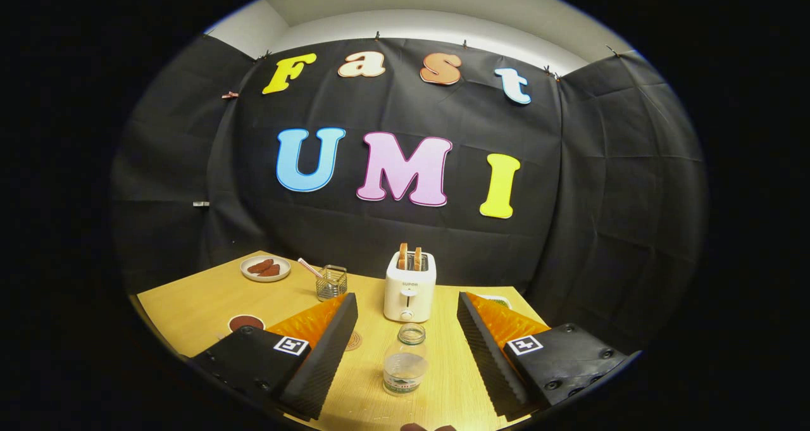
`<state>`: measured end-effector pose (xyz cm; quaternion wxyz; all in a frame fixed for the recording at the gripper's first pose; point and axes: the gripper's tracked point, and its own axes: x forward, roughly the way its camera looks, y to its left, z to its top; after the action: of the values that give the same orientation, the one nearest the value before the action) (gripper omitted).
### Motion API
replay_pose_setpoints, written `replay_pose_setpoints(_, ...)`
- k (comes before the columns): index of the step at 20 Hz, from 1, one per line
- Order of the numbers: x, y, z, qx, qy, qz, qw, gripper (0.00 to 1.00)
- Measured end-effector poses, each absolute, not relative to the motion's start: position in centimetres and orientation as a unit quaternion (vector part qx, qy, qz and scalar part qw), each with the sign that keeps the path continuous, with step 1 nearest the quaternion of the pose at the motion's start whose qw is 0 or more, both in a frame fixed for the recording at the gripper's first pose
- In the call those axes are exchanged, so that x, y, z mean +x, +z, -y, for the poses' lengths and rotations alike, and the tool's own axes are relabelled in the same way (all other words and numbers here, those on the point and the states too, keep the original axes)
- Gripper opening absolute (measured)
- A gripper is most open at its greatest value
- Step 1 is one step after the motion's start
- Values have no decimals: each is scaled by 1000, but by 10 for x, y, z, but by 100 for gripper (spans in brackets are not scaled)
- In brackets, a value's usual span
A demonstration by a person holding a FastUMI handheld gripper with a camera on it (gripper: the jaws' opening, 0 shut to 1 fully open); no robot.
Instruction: Take the bottle from table, then pour the juice into the cup, finally place the bottle on the coaster
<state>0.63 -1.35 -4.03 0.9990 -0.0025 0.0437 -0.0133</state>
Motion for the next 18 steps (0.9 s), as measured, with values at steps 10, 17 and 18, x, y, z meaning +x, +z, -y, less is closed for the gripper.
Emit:
replay_pose_setpoints(10,33,-89,21,-4,-3,-69,998,97)
replay_pose_setpoints(17,45,-131,21,-4,10,-94,996,98)
replay_pose_setpoints(18,45,-139,20,-1,12,-99,995,98)
